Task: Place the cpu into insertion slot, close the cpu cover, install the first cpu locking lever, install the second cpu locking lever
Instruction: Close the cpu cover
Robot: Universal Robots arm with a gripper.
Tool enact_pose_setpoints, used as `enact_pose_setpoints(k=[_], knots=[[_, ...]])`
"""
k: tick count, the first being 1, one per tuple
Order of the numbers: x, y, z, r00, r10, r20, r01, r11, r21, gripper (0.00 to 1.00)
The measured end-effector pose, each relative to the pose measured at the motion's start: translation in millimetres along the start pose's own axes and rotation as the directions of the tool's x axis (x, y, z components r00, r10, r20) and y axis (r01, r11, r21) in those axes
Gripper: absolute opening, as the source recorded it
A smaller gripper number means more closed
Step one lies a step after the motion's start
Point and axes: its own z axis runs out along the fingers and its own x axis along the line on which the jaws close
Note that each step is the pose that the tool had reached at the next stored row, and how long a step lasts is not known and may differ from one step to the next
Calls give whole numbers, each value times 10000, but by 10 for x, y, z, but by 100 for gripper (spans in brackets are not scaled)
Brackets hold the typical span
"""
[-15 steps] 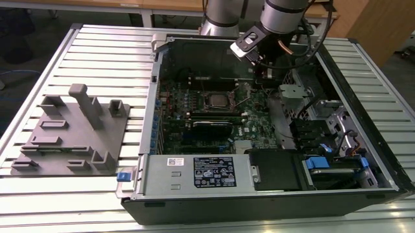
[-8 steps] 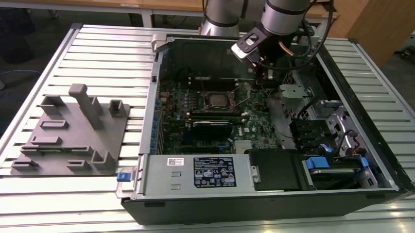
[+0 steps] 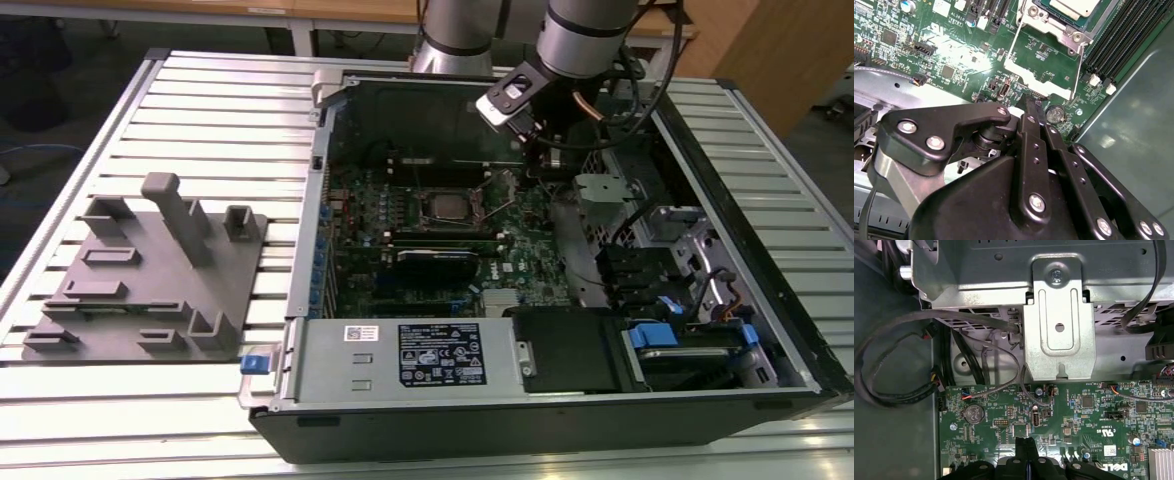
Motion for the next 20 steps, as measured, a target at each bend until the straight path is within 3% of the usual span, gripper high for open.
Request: enact_pose_setpoints(k=[14, 20], knots=[[0, -2, 7, 10000, 0, -10, 0, 10000, 0, 10], [-3, -58, 6, 10000, 0, -62, 0, 10000, -48, 10]])
